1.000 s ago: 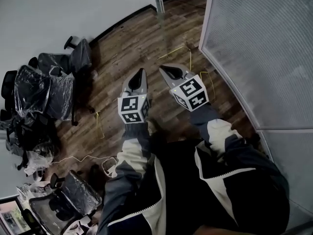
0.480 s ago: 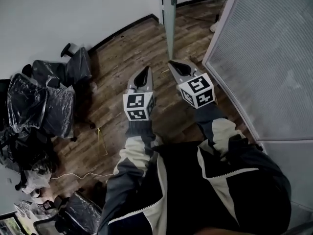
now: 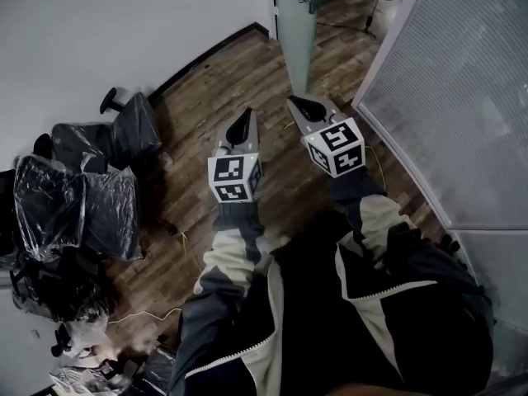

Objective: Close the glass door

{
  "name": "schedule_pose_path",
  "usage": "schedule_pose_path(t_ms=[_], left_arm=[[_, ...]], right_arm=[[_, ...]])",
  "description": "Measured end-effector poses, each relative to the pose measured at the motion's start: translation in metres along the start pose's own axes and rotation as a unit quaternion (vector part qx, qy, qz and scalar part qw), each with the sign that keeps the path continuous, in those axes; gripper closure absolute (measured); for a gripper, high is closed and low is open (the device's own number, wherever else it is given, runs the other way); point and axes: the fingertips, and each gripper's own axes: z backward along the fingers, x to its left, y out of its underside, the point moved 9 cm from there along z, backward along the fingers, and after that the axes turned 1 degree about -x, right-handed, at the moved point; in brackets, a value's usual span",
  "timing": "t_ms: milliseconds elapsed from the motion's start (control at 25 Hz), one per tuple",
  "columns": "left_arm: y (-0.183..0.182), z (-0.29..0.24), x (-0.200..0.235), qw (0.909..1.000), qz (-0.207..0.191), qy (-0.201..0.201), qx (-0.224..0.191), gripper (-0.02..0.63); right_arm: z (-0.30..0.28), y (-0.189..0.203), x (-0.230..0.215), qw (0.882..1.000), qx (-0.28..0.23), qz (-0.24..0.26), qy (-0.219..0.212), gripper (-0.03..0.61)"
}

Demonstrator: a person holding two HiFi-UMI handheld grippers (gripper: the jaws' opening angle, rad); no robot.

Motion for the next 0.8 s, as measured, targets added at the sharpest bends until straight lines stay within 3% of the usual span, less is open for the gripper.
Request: schedule_pose_path(t_ms=[320,600,800], left_arm=[[0.003,-0.077,0.042,0.9999,0.002,-0.006,0.014,0.607],[-0.015,-0.191,0.078,0.9992,0.005,-0.015,0.038,0.607],[-0.032,-0.267,0.091,0.9994,-0.002,-0.018,0.028,0.607]], right_arm=[[-0.07,-0.004,-0.068,1.0,-0.011,-0.024,0.011,0.574],[-0.155,-0.021,-0.164,0.999,-0.025,-0.039,0.008,0.574],[-0.199,-0.035,-0.22,0.998,-0.033,-0.049,0.007,0.574]])
